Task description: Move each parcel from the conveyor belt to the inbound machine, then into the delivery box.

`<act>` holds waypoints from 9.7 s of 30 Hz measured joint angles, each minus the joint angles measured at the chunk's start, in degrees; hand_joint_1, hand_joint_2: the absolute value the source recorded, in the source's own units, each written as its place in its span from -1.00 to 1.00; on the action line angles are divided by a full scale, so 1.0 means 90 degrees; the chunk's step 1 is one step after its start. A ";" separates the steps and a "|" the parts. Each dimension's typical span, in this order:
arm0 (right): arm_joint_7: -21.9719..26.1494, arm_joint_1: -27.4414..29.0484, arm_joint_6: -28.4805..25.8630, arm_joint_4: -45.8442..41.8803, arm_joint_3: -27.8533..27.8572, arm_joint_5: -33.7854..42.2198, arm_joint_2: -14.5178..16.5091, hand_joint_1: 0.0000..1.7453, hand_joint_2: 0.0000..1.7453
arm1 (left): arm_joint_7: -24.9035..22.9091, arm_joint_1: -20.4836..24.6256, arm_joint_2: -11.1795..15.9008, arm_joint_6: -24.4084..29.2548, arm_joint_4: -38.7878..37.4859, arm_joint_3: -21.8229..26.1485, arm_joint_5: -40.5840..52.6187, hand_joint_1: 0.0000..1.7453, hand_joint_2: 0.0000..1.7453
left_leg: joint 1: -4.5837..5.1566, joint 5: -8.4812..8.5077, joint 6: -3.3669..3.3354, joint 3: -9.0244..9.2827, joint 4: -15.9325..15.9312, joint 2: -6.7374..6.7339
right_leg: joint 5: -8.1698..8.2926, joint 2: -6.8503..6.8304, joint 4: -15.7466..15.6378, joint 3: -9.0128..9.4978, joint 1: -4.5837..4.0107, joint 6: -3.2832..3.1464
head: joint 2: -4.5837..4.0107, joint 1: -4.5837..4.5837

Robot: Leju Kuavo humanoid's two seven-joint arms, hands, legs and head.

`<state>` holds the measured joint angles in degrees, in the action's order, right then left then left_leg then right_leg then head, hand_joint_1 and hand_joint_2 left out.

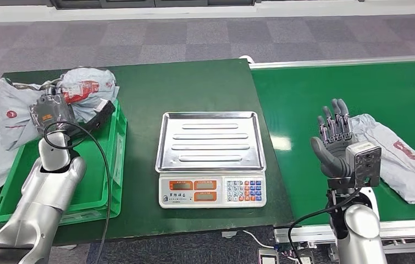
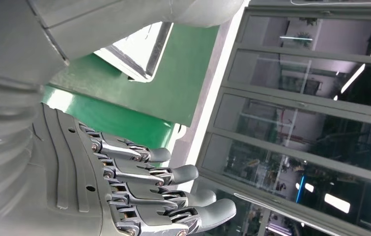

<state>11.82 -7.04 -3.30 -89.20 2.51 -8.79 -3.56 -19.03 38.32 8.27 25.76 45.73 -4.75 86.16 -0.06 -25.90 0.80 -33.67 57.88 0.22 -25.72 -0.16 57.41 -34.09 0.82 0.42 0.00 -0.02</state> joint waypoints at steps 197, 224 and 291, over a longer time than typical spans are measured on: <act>-0.1799 -0.2539 -0.2859 0.6075 0.2907 -0.7906 -0.0225 -1.00 1.00 | 0.4210 -0.2314 -0.1915 -0.1340 0.3237 -0.1053 -0.8816 -1.00 1.00 | 0.0009 0.0015 -0.0021 -0.0043 0.0001 0.0013 | 0.0018 -0.0025 -0.0003 -0.0032 0.0007 0.0006 | 0.0000 0.0002; -0.0826 -0.3486 0.3501 0.7393 0.0941 -0.6669 -0.1373 -1.00 1.00 | 0.4256 -0.2225 -0.1948 -0.1878 0.2960 -0.0987 -0.9114 -1.00 1.00 | 0.0016 0.0016 -0.0023 -0.0047 0.0003 0.0023 | 0.0020 -0.0034 -0.0005 -0.0036 0.0014 0.0009 | 0.0000 0.0002; -0.1073 -0.1229 -0.0395 0.1200 -0.0530 -0.3116 -0.1389 1.00 1.00 | 0.4378 -0.3101 -0.1874 -0.1875 0.3839 -0.0540 -0.9094 -1.00 1.00 | 0.0010 0.0013 -0.0020 -0.0056 0.0003 0.0020 | 0.0013 -0.0034 -0.0003 -0.0043 0.0008 0.0003 | 0.0000 0.0002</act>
<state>2.17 -18.10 -6.85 -78.40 -2.26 -36.83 -16.06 20.37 10.41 -8.60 8.88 80.28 -9.62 4.32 0.04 -25.79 0.61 -34.17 57.91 0.40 -25.60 -0.47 57.38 -34.48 0.89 0.45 0.00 0.00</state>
